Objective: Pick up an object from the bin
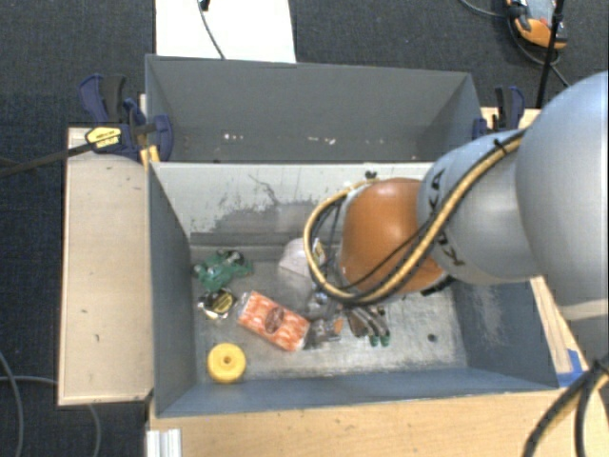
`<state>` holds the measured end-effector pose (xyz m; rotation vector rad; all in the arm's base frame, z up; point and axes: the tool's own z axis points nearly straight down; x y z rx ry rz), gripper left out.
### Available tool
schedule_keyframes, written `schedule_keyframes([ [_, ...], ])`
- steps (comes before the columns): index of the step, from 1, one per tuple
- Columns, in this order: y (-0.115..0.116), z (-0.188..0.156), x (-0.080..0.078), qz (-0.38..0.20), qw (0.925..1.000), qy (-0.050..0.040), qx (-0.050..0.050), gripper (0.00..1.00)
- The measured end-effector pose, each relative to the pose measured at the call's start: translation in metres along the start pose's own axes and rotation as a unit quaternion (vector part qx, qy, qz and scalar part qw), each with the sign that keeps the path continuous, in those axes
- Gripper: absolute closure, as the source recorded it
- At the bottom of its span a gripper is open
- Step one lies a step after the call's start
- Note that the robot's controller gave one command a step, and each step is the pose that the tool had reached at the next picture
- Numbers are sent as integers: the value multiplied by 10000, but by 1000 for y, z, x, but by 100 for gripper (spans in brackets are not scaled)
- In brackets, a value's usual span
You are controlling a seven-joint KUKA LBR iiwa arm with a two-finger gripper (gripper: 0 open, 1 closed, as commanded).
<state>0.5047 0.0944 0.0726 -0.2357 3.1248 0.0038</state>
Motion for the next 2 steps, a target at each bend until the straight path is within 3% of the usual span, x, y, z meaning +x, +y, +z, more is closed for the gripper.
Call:
schedule_keyframes([
  [1,0,0,0,9,10000,0,0,100],
  [2,11,-143,-10,18,10000,27,6,100],
])
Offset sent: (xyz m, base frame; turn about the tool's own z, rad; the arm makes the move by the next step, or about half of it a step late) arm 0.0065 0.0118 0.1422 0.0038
